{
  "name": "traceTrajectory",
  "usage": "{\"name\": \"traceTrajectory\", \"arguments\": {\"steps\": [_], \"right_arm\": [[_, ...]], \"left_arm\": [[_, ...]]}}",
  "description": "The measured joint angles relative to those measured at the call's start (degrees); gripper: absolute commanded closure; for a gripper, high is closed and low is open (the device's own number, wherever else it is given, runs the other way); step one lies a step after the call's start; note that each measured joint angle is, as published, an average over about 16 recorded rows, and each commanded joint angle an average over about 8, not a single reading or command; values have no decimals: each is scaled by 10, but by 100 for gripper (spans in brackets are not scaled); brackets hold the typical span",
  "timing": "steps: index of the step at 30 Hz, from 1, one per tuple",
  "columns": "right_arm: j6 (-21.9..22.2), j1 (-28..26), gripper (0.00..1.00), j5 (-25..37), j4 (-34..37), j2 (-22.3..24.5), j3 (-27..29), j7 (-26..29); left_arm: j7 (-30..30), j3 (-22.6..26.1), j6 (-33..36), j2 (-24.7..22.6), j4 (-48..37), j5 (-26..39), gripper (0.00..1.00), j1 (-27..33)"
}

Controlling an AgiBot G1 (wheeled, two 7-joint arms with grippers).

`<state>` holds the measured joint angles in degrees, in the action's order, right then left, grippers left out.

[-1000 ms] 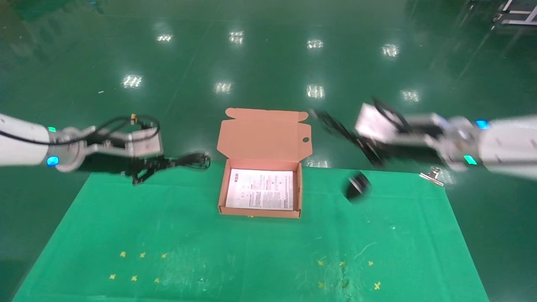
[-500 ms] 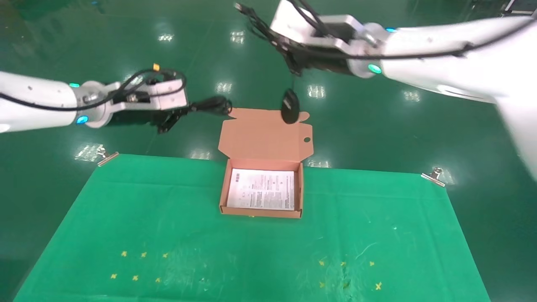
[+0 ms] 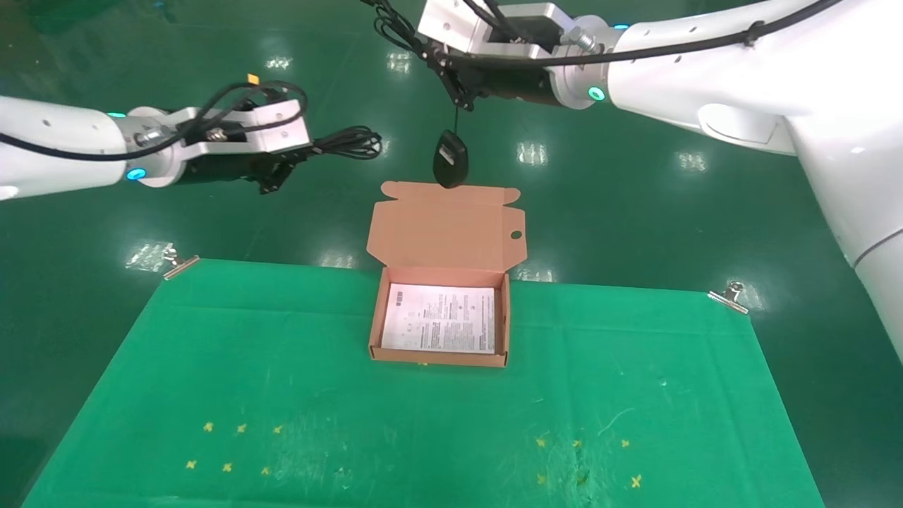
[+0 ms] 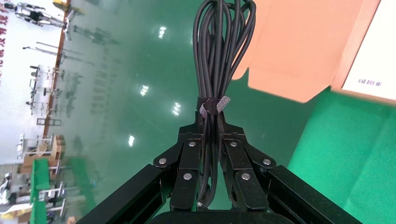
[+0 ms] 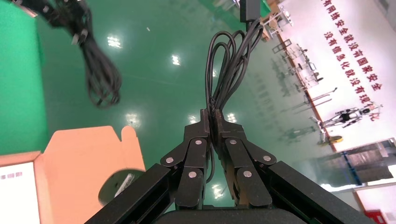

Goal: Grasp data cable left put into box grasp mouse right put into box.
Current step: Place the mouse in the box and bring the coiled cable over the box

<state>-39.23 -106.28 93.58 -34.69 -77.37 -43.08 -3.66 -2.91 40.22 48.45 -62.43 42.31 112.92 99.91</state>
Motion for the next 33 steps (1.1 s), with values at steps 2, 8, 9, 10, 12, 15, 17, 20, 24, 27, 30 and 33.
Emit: {"name": "traceTrajectory", "arguments": {"steps": [2, 8, 9, 10, 12, 15, 17, 20, 24, 27, 30, 33], "right_arm": [[1, 3, 100, -3, 1, 0, -5, 0], [5, 19, 100, -9, 0, -1, -29, 7], [7, 23, 100, -10, 1, -1, -33, 10], [9, 26, 100, -11, 1, -2, -38, 12], [12, 33, 100, -14, 1, -3, -48, 16], [17, 43, 100, -21, 0, -4, -64, 22], [22, 50, 100, -26, -1, -5, -75, 27], [28, 60, 100, -35, -4, -7, -94, 35], [38, 73, 100, -52, -10, -9, -122, 48], [45, 82, 100, -68, -17, -10, -145, 61], [55, 92, 100, -84, -22, -11, -169, 77], [67, 102, 100, -102, -25, -12, -192, 98]], "left_arm": [[-3, 2, 3, 4, 1, 5, 100, 0], [-23, 10, 18, 22, 11, 26, 100, -3], [-28, 11, 22, 25, 13, 31, 100, -4], [-34, 13, 26, 29, 16, 36, 100, -5], [-47, 17, 34, 36, 24, 46, 100, -6], [-68, 21, 44, 45, 39, 60, 100, -10], [-83, 24, 50, 51, 49, 70, 100, -12], [-104, 27, 59, 58, 65, 83, 100, -16], [-128, 30, 66, 64, 85, 97, 100, -20], [-140, 31, 69, 67, 99, 104, 100, -23], [-150, 32, 70, 69, 109, 108, 100, -26], [-156, 32, 72, 71, 116, 112, 100, -28]]}}
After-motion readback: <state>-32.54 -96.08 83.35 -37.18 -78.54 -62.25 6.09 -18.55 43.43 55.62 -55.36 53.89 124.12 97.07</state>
